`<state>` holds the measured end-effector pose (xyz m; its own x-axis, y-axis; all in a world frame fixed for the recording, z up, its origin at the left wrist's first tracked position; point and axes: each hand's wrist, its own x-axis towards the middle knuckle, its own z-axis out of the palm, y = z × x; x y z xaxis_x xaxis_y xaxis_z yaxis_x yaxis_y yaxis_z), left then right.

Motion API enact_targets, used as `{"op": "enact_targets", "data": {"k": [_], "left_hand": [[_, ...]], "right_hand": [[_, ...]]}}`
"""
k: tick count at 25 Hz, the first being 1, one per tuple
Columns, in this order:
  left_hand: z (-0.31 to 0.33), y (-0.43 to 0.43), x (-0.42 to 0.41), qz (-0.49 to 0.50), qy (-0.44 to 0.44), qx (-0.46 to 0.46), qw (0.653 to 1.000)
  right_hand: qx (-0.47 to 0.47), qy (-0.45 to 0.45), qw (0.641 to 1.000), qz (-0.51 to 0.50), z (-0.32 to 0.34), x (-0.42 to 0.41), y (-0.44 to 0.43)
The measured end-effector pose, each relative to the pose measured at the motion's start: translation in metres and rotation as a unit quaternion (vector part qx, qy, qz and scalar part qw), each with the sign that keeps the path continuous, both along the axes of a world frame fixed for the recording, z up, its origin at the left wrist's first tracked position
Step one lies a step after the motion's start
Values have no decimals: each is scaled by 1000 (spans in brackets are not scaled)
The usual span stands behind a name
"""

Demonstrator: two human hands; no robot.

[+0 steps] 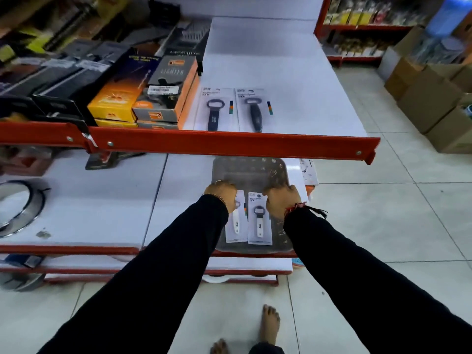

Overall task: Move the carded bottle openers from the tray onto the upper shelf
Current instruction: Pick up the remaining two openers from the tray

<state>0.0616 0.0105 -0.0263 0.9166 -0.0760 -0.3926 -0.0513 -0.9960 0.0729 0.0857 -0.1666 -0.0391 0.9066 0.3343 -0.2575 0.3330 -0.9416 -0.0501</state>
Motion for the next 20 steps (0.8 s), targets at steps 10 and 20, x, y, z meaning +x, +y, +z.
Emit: {"op": "enact_targets", "data": {"k": [10,20], "left_hand": [[-60,-11,48,14,33,47,998],[-20,-6,34,63,18,-82,994]], "right_hand": [[-49,-32,998,30,-57,40,9],[107,64,991,-46,-11,36,7]]}}
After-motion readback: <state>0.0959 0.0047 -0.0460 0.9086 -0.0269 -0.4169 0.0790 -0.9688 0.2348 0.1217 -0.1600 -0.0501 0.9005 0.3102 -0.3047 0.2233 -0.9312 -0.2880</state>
